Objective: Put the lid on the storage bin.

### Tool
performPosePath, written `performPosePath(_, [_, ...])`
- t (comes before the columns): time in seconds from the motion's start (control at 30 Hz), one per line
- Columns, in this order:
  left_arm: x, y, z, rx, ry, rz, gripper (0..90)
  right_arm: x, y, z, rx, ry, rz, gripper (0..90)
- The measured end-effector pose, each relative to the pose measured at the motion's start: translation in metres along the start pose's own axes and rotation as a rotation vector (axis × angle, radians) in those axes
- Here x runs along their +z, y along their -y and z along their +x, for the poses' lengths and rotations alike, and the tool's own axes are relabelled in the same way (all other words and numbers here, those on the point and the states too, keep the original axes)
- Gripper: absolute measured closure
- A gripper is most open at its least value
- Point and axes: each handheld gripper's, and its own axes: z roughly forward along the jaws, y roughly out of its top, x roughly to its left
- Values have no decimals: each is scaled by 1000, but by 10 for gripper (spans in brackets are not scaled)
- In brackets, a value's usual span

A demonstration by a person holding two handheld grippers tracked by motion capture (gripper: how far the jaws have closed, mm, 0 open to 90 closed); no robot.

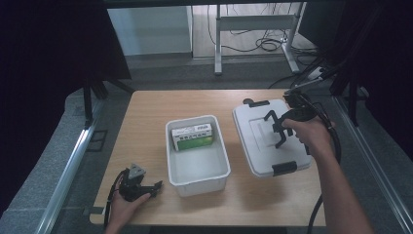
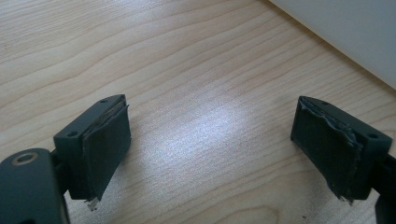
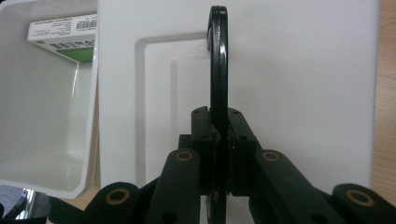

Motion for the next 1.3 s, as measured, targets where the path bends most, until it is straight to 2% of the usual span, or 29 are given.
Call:
performPosePath(0.4, [0,0,0,0,0,0,119,-3,-3,17,-24,-13,0,848])
performPosePath(0.53, [0,0,0,0,0,0,119,-3,-3,23,-26,-33,3,848])
performPosePath(0.93, [0,0,0,4,0,3,119,-3,-6,37,-52,-38,14,848])
performPosePath(1.13, [0,0,0,3,0,3,119,-1,-5,39,-31,-54,12,848])
performPosePath(1.3, [0,0,0,4,0,3,119,2,-4,45,-35,-52,16,848])
